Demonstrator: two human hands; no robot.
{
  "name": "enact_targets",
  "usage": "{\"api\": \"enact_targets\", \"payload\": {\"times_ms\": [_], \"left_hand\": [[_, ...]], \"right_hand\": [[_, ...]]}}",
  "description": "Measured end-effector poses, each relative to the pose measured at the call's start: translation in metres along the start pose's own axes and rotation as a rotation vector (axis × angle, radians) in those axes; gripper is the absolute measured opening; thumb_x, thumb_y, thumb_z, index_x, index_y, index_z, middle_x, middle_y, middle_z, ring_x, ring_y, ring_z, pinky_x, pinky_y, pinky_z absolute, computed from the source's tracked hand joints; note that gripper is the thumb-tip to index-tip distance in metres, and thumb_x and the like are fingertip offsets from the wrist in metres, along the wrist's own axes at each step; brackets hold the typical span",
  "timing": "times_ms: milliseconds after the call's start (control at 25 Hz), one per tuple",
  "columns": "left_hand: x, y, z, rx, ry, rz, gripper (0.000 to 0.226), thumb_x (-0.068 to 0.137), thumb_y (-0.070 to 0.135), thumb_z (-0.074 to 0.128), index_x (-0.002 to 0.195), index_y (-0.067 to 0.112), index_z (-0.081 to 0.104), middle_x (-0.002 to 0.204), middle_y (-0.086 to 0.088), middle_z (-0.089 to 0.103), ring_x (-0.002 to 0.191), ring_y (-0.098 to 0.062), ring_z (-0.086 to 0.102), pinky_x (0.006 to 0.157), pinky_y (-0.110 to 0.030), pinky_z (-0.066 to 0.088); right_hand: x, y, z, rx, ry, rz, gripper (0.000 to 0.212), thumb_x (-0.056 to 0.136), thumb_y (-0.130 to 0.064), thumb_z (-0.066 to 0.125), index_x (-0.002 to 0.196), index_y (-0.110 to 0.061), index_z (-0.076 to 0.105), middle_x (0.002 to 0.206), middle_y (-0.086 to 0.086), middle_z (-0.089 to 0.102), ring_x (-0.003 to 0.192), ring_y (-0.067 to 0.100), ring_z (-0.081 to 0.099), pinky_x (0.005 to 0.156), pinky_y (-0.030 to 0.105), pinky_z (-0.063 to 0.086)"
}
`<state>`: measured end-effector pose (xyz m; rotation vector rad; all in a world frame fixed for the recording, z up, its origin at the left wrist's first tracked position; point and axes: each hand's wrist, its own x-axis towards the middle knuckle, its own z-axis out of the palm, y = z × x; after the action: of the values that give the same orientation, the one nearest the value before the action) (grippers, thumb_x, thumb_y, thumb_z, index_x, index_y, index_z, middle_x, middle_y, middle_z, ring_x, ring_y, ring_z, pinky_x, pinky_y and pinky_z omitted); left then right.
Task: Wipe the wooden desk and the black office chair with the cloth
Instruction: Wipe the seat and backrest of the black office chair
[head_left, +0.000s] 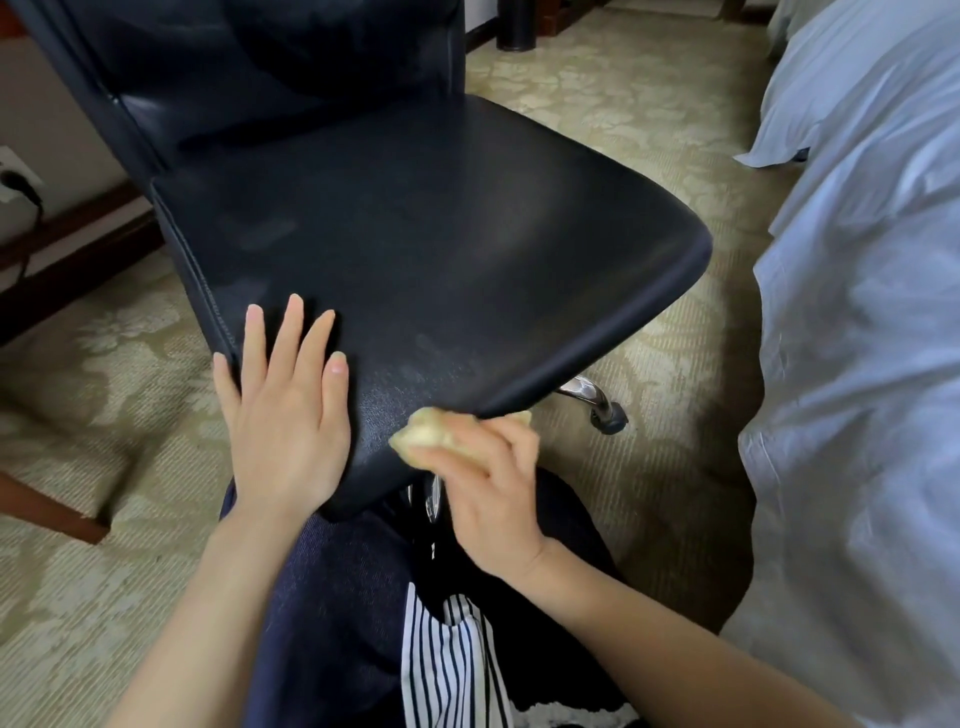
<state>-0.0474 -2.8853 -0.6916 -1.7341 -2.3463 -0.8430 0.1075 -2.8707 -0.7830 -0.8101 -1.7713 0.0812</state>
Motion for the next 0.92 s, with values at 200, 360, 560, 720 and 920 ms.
{"api": "enact_targets", "payload": {"times_ms": [200,360,560,720,920], "left_hand": [[0.004,-0.011,-0.009,-0.369,0.056,-0.036,0.048,0.1,0.032,0.02,0.141,0.019,0.043,0.155,0.005,0.023,0.145,-0.01,0.012,0.118,-0.029,0.007],[0.011,-0.036,-0.017,-0.425,0.119,-0.139,0.041,0.104,0.024,0.027,0.137,0.015,0.048,0.154,-0.001,0.029,0.14,-0.004,0.022,0.107,-0.003,0.011],[0.02,-0.06,-0.018,-0.479,0.066,-0.333,0.04,0.103,0.02,0.031,0.141,0.017,0.043,0.144,0.007,0.042,0.127,0.005,0.033,0.097,0.0,0.018],[0.015,-0.057,-0.018,-0.513,-0.018,-0.333,0.044,0.102,0.018,0.034,0.146,0.02,0.036,0.142,0.015,0.042,0.125,0.004,0.038,0.095,0.0,0.021],[0.007,-0.041,-0.016,-0.482,0.082,-0.282,0.036,0.1,0.008,0.038,0.135,0.006,0.045,0.113,0.016,0.039,0.105,-0.006,0.04,0.073,0.014,0.016]], "right_hand": [[0.024,-0.022,0.001,-0.046,-0.228,-0.402,0.033,0.086,-0.012,0.056,0.109,-0.031,0.07,0.121,-0.011,0.057,0.096,0.021,0.045,0.08,0.038,0.04],[0.076,-0.033,0.005,-0.105,-0.391,-0.517,0.04,0.081,-0.004,0.06,0.111,-0.029,0.069,0.112,-0.003,0.065,0.083,0.025,0.048,0.067,0.035,0.035],[0.165,-0.023,0.05,-0.188,-0.807,-0.289,0.052,0.092,-0.003,0.046,0.124,-0.042,0.058,0.116,-0.007,0.057,0.092,0.022,0.038,0.076,0.034,0.033],[0.216,-0.007,0.097,-0.249,-0.925,-0.187,0.055,0.096,-0.002,0.035,0.132,-0.04,0.052,0.124,-0.001,0.053,0.103,0.026,0.041,0.088,0.038,0.037],[0.246,-0.013,0.159,-0.281,-1.013,-0.131,0.051,0.096,-0.006,0.034,0.133,-0.037,0.05,0.124,0.006,0.048,0.107,0.034,0.044,0.093,0.045,0.041]]}}
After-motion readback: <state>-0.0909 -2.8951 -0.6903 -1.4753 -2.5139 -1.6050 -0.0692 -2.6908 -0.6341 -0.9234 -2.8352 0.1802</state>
